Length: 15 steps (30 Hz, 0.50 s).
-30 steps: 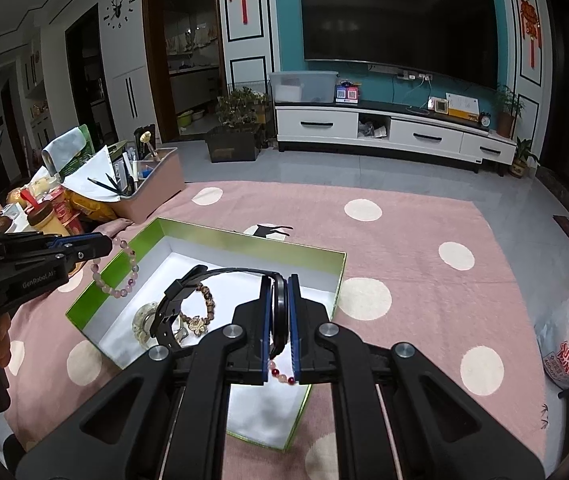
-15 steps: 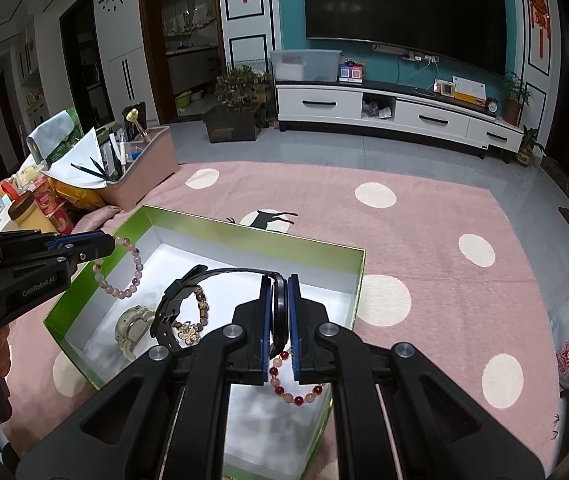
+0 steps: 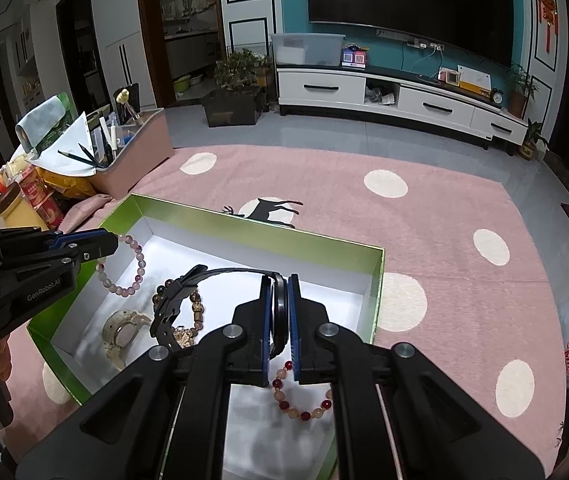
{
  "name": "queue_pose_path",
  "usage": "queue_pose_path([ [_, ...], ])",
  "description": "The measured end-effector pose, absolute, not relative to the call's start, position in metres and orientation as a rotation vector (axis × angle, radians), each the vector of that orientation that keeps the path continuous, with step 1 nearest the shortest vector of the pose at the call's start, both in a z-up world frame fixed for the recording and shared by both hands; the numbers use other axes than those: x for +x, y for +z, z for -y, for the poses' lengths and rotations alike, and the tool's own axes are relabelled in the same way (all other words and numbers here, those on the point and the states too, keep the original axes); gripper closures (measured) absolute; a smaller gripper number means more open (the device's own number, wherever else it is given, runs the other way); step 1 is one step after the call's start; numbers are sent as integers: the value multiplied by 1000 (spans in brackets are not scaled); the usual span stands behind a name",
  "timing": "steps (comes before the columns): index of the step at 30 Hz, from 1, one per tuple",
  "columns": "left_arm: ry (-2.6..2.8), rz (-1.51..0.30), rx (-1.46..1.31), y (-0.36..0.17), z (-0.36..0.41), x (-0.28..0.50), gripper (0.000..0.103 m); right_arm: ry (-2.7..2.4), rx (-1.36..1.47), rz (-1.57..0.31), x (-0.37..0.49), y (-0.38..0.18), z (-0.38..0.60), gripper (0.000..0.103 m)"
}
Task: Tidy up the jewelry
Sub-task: 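Lower the held pink bracelet and black band into the green box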
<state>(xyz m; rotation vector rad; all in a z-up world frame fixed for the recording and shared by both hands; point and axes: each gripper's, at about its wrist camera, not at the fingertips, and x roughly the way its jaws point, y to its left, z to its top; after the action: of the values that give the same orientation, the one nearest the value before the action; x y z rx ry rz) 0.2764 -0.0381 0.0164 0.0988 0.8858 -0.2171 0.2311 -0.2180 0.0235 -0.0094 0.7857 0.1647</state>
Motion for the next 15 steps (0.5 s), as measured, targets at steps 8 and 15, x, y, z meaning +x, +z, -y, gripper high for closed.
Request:
queue_pose_path([
  [8, -199, -915, 111, 6, 39, 284, 96, 164, -13, -819, 239, 16, 215, 96],
  [15, -184, -932, 114, -1, 37, 289, 96, 160, -20, -835, 243, 12, 213, 96],
])
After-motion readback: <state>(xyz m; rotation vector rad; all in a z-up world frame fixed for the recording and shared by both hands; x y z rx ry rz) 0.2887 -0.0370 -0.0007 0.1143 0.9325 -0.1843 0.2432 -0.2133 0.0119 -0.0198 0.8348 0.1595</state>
